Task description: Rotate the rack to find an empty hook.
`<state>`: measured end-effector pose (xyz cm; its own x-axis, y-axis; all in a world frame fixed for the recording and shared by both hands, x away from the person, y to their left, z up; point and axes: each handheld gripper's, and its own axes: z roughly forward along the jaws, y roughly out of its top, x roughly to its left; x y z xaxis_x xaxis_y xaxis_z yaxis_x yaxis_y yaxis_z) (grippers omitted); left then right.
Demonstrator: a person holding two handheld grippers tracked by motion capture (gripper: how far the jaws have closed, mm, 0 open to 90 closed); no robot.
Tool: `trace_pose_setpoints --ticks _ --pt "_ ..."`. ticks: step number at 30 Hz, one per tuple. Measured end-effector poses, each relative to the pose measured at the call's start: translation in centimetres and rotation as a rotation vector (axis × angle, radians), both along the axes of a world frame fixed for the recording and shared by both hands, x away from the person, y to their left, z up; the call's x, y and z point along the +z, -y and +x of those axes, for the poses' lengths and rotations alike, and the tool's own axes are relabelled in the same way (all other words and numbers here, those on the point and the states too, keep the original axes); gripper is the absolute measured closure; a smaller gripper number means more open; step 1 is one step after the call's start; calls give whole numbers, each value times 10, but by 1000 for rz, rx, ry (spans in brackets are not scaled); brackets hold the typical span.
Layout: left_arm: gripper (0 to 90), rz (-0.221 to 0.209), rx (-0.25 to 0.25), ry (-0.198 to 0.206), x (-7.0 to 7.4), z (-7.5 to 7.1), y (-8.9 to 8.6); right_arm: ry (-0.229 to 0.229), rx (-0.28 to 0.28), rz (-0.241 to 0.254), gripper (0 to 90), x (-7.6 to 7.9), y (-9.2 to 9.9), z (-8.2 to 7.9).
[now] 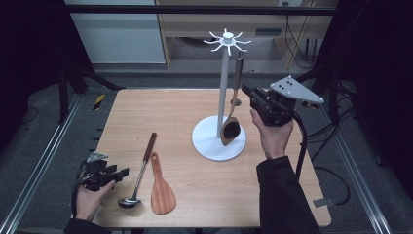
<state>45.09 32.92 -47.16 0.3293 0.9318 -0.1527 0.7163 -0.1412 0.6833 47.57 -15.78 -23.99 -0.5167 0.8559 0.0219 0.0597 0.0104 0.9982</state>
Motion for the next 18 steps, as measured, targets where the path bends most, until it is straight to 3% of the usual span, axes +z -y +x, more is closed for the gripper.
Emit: trace_pose_setpoints --ticks 12,18 --pt "422 -2 -1 3 1 -1 0 44 -6 -12 900 40 -20 22" --pt "423 -7 3 5 2 -1 -1 45 -33 -16 900 49 -29 31"
